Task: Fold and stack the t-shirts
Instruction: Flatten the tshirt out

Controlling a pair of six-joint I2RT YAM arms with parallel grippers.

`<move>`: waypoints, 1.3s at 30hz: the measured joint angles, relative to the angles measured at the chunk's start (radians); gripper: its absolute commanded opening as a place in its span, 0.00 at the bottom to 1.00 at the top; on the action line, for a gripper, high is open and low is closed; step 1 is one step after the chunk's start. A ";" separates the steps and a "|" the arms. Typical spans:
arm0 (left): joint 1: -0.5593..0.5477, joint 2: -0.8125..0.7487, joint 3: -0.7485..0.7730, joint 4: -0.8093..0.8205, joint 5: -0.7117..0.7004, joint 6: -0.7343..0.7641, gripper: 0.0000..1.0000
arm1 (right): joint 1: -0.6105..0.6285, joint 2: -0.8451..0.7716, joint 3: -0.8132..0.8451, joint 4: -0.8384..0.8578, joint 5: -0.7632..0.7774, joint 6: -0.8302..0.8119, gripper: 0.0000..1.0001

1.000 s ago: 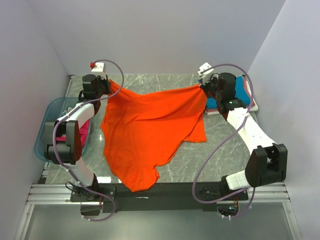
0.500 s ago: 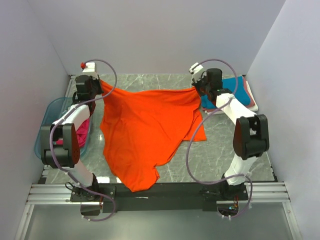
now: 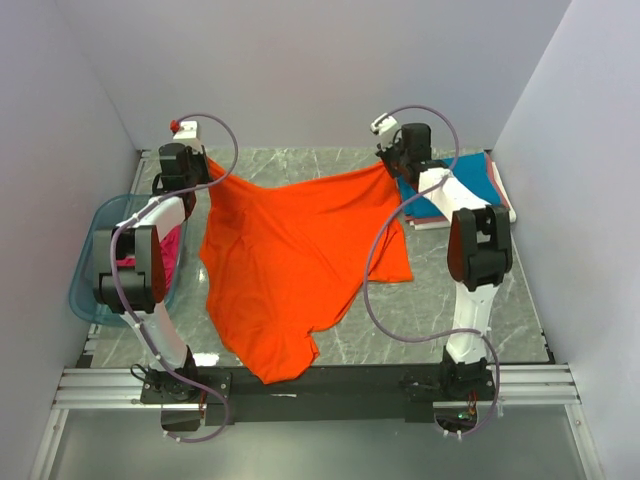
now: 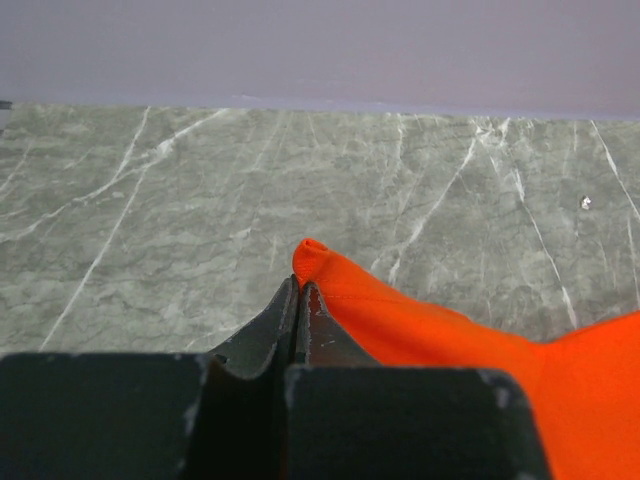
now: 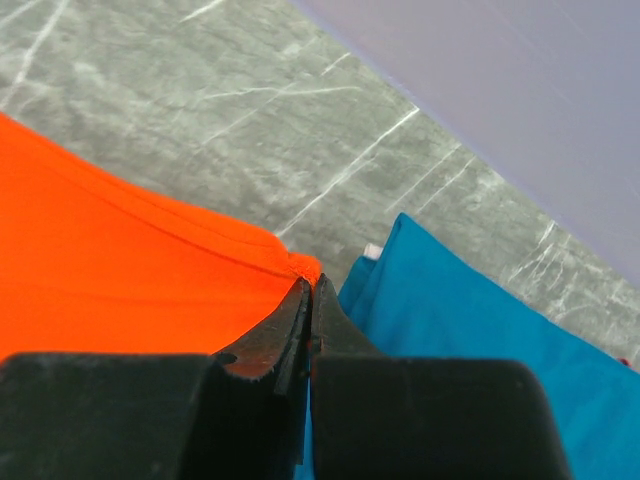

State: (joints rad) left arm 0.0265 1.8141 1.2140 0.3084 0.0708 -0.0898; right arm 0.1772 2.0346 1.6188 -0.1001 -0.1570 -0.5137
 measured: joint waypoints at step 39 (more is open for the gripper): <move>-0.002 -0.007 -0.003 -0.024 -0.040 0.011 0.00 | 0.023 0.166 0.123 -0.013 0.064 -0.009 0.00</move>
State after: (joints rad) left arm 0.0250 1.8072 1.2106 0.2848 0.0307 -0.0788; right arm 0.2005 2.2005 1.7420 -0.1127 -0.0933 -0.5224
